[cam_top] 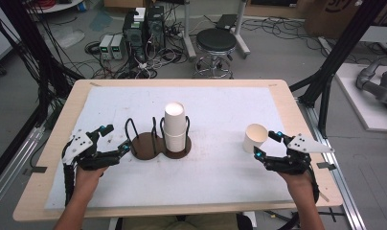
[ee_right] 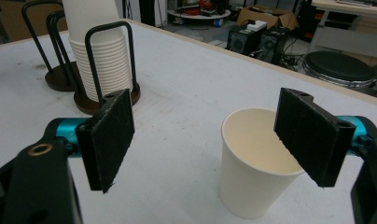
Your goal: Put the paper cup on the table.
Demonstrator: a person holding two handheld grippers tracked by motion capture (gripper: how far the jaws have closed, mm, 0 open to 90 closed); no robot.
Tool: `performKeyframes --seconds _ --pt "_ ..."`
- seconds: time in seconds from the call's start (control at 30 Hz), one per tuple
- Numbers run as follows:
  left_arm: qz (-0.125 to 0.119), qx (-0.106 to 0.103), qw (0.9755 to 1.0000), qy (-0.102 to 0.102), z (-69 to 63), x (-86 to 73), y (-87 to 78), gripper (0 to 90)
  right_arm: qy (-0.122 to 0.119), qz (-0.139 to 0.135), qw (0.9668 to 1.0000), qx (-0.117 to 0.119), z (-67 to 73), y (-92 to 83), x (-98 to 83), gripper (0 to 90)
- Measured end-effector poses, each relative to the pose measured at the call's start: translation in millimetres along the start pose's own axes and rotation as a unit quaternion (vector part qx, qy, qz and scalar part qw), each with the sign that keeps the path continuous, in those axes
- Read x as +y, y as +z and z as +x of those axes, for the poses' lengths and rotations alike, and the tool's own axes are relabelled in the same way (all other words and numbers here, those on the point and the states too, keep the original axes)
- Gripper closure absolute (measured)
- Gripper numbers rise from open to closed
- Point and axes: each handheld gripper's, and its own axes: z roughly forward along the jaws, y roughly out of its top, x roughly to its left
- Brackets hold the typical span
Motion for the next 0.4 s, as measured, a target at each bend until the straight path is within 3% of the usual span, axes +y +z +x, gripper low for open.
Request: performKeyframes --seconds 0.4 --pt "0.001 0.000 1.0000 -0.001 0.3 -0.6 1.2 15.9 -0.001 -0.003 1.0000 0.001 -1.6 -1.0 0.0 20.6"
